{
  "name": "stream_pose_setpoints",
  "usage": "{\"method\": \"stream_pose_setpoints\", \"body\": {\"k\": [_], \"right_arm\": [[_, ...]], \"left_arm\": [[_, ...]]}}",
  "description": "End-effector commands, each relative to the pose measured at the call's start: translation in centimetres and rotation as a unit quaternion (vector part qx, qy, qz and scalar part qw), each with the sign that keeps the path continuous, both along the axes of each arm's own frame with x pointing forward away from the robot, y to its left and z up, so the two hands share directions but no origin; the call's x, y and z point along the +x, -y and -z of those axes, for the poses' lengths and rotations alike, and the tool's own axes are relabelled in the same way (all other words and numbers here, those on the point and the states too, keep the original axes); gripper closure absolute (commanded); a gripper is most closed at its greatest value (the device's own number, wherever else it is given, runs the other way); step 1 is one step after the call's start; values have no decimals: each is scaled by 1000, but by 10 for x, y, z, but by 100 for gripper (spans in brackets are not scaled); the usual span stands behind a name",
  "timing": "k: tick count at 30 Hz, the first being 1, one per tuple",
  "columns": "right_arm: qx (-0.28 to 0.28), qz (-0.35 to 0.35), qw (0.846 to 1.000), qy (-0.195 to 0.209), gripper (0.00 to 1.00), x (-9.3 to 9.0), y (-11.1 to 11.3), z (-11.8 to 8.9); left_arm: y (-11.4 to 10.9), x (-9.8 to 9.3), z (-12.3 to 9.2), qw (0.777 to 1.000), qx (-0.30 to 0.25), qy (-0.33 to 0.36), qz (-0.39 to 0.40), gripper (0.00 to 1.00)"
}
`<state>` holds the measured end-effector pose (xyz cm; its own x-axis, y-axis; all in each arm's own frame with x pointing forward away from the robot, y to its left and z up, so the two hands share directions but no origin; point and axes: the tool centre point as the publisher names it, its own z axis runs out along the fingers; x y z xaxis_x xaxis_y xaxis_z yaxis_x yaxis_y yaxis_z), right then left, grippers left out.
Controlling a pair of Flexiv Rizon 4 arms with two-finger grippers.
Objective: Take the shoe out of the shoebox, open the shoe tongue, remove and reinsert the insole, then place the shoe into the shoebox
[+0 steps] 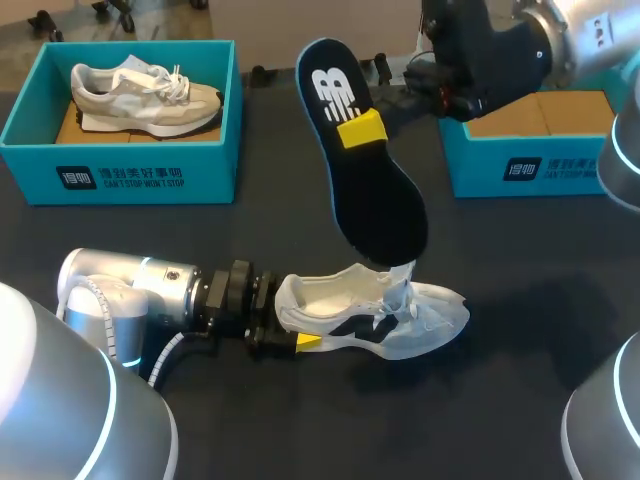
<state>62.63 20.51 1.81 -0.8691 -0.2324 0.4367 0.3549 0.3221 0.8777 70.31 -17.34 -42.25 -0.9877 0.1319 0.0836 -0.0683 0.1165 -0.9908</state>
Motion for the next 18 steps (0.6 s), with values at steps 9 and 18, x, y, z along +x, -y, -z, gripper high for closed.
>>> {"method": "stream_pose_setpoints", "body": {"k": [9, 18], "right_arm": [[-5, 12, 1000, 3, 100, -7, 5, -4], [37, 50, 998, 6, 100, -29, 33, -20]], "left_arm": [[1, -1, 1, 1000, -1, 0, -1, 100], [1, -1, 1, 1000, -1, 0, -1, 100]]}}
